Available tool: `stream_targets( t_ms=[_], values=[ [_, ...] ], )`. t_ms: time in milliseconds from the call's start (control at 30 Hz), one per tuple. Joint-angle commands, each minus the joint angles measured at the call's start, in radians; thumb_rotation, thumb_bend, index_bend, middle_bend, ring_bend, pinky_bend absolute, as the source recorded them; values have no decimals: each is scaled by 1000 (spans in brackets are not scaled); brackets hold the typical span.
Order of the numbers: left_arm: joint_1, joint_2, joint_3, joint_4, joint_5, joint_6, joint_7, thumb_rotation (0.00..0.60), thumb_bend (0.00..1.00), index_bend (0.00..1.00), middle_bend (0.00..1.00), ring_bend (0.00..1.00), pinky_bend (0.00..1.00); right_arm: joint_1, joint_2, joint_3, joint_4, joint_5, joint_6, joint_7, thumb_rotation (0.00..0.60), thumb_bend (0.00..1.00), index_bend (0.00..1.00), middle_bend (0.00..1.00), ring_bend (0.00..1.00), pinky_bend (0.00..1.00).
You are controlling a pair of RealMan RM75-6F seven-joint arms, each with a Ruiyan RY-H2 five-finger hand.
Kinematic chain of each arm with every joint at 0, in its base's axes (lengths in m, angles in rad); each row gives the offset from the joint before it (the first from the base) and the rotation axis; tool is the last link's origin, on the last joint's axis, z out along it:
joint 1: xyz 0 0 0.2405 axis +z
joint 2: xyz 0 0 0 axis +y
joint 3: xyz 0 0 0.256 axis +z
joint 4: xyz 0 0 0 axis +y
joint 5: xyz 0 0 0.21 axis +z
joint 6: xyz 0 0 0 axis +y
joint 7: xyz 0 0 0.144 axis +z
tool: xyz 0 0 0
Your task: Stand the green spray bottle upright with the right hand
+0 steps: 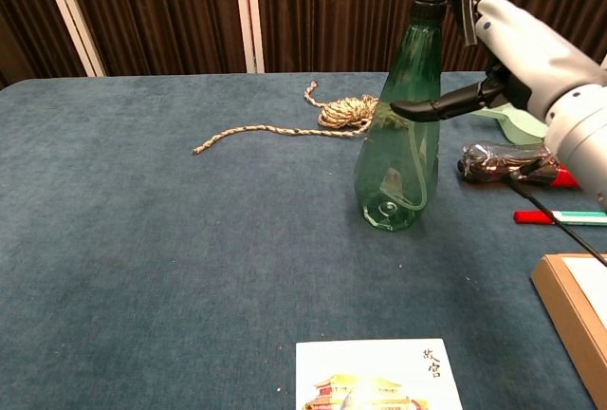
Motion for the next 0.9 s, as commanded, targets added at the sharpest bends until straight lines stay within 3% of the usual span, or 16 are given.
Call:
stream_targets(
  t_ms=[33, 233, 333, 633, 733, 900],
  values=[
    [0, 0, 0, -1, 1, 1, 1, 600, 32, 61, 45, 51, 0, -19, 38, 2, -51, 13, 5, -13, 600, 209, 0, 0, 0, 0],
    [2, -2, 1, -2, 0, 4, 9, 600, 32, 61, 45, 51, 0, -54, 117, -17, -101, 21, 8, -37, 600, 209, 0, 0, 0, 0],
    [4, -5, 1, -5, -1, 10, 24, 600, 32, 61, 45, 51, 0, -96, 186, -51, -102, 21, 6, -10, 600, 209, 0, 0, 0, 0],
    [25, -8, 7, -21, 35, 67, 52, 600, 32, 55, 44, 51, 0, -237, 321, -160, 64, -85, 96, 188, 600, 217, 0, 0, 0, 0],
    [26, -14, 8, -23, 37, 72, 67, 600, 32, 51, 39, 50, 0, -296, 384, -213, 104, -106, 136, 140, 600, 222, 0, 0, 0, 0],
    [25, -26, 9, -24, 41, 74, 91, 600, 32, 35, 18, 45, 0, -382, 477, -282, 16, -49, 133, 50, 600, 225, 0, 0, 0, 0]
  ],
)
